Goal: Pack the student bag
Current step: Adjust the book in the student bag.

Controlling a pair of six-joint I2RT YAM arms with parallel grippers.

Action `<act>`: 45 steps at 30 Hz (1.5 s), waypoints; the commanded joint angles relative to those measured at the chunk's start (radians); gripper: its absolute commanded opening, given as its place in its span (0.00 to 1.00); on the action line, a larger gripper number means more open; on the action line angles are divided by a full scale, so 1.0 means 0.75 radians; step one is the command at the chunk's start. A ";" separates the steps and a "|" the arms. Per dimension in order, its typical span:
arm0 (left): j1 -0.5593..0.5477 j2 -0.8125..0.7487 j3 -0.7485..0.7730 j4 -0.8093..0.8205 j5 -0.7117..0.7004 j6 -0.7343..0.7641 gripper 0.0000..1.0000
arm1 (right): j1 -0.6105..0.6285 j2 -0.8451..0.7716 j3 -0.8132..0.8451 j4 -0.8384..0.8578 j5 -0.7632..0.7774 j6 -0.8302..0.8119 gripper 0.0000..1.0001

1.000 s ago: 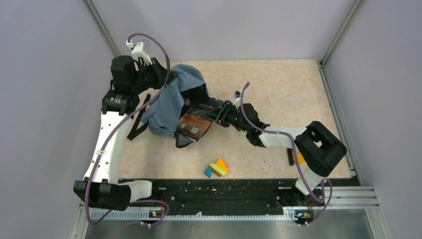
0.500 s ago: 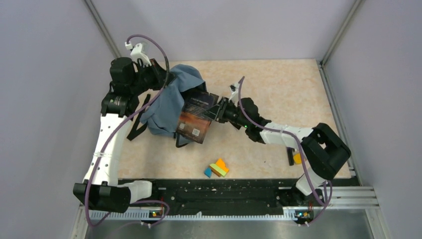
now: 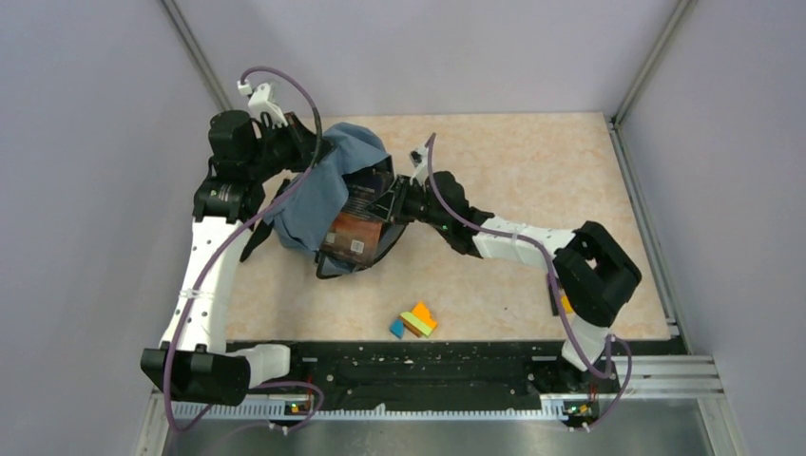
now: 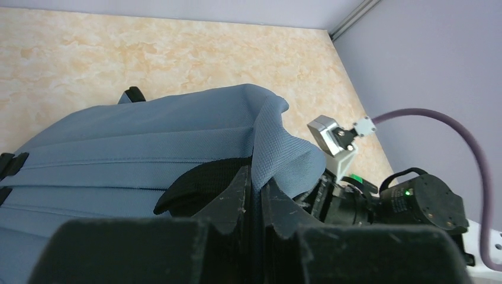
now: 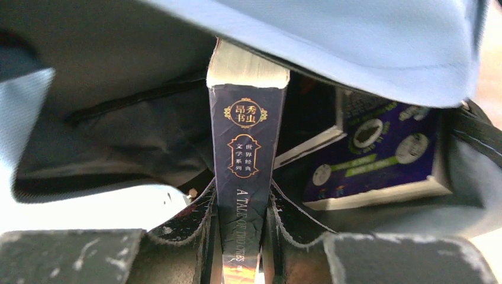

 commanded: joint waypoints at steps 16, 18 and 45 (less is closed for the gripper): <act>0.002 -0.084 0.017 0.224 0.066 -0.005 0.00 | -0.158 -0.016 -0.122 0.744 0.551 1.015 0.00; 0.002 -0.087 0.017 0.225 0.070 -0.008 0.00 | -0.159 -0.001 -0.064 0.716 0.543 0.993 0.00; 0.002 -0.077 -0.026 0.274 0.097 -0.043 0.00 | 0.056 0.554 0.614 0.204 0.619 0.287 0.35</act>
